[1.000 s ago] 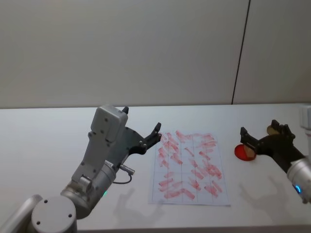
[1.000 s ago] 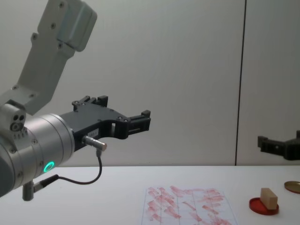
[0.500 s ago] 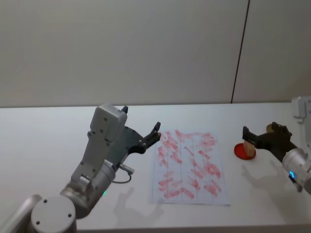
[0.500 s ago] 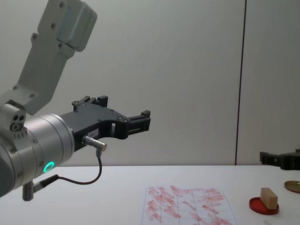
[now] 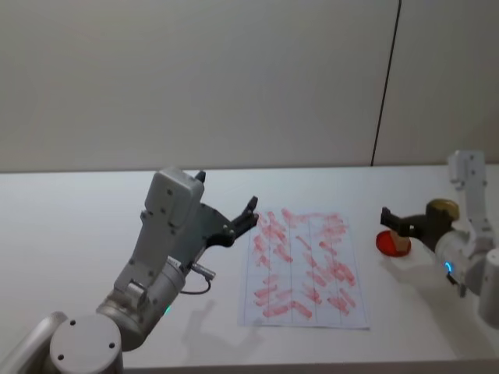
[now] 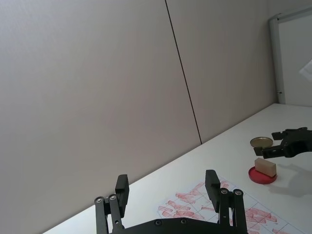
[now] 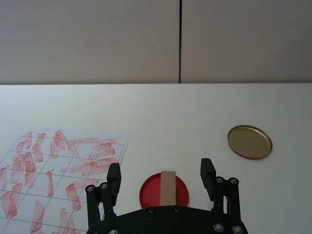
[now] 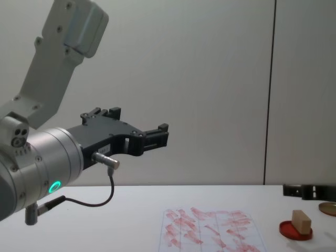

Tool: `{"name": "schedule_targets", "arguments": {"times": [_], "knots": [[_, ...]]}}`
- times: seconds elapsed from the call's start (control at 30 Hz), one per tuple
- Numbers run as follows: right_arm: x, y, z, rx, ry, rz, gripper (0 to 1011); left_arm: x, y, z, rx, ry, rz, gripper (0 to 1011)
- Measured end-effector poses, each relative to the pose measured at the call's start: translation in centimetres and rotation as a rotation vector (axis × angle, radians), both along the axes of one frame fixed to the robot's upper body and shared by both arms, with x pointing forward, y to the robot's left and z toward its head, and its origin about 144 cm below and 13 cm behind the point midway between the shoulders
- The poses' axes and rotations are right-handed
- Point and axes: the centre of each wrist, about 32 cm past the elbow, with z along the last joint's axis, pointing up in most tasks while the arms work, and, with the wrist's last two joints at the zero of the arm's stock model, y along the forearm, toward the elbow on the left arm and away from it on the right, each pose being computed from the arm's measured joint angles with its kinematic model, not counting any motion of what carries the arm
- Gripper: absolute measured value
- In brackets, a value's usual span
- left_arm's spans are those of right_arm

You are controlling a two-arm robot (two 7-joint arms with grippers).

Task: Use the one hand to pick up the stamp and affix it onto the A4 paper.

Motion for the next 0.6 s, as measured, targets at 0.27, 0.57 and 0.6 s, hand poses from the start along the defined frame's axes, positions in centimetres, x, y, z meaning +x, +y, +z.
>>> {"name": "schedule_targets", "arguments": {"times": [0.27, 0.57, 0.6], "knots": [[1.6, 1.0, -0.5, 0.0, 0.062, -0.022, 1003, 0.0, 0.0, 0.0, 0.0, 0.0, 0.0, 993], [2.7, 1.8, -1.1, -0.01, 0.115, -0.044, 998, 0.0, 0.0, 0.0, 0.0, 0.0, 0.0, 993], [2.8, 1.9, -1.1, -0.011, 0.119, -0.046, 984, 0.0, 0.0, 0.0, 0.0, 0.0, 0.0, 993]]}}
